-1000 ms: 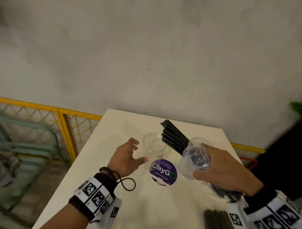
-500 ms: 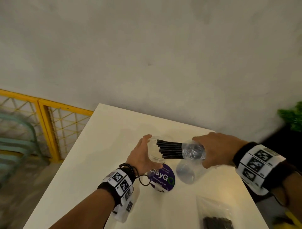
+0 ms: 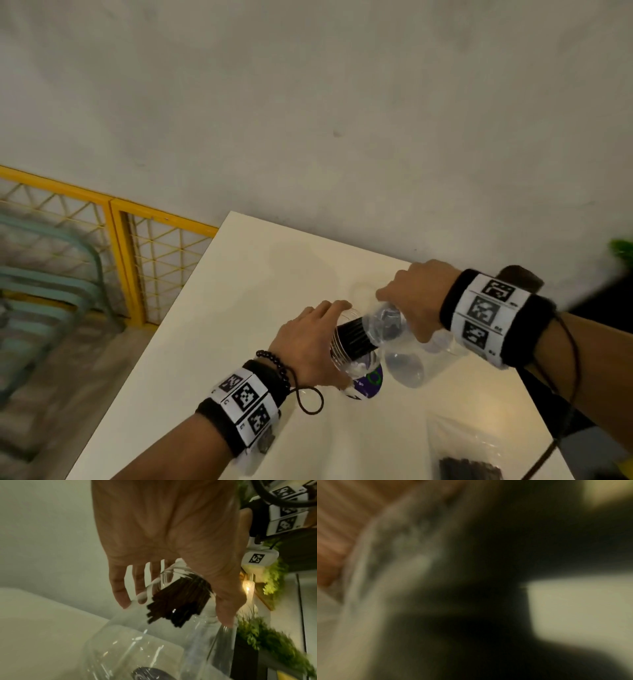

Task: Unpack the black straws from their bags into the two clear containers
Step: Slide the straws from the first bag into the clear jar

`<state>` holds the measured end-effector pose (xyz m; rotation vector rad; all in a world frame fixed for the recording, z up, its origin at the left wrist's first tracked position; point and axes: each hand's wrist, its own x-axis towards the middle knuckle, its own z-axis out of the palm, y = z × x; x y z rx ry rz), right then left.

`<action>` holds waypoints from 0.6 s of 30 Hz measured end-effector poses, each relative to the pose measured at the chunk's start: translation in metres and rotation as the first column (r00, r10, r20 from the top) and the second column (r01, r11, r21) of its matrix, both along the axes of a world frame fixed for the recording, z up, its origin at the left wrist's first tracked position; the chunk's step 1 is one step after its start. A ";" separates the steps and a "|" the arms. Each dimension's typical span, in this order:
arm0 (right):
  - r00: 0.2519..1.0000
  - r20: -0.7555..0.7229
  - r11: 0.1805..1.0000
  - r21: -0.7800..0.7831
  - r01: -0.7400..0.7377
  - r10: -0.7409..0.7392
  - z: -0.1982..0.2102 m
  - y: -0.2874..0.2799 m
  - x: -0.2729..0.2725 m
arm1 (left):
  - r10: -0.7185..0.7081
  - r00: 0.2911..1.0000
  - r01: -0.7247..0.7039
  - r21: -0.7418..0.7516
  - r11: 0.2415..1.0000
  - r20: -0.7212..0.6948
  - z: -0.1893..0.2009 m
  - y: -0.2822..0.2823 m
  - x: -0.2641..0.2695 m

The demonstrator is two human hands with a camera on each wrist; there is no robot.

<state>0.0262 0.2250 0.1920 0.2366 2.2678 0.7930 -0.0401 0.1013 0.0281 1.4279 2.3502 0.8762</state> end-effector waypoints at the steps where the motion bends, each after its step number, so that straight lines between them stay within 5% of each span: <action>1: 0.999 -0.013 0.999 0.017 -0.036 0.036 -0.004 -0.006 -0.003 | 0.025 0.998 -0.026 0.017 1.000 0.055 0.001 0.001 0.003; 6: 0.997 -0.001 0.988 0.129 -0.081 0.082 -0.023 -0.033 -0.010 | 0.089 0.983 -0.101 0.064 0.993 0.159 0.000 0.007 0.010; 11: 0.985 -0.070 0.987 -0.007 -0.158 0.157 -0.014 -0.034 -0.008 | 0.109 0.964 -0.134 0.089 0.987 0.243 -0.015 0.003 0.009; 14: 0.970 -0.168 0.961 -0.186 -0.205 0.174 -0.003 -0.022 -0.010 | 0.108 0.950 -0.152 0.133 0.979 0.293 -0.020 -0.001 0.008; 18: 0.921 -0.387 0.832 -0.524 -0.182 -0.043 0.007 -0.009 -0.004 | 0.091 0.942 -0.158 0.188 0.969 0.322 -0.027 -0.002 0.005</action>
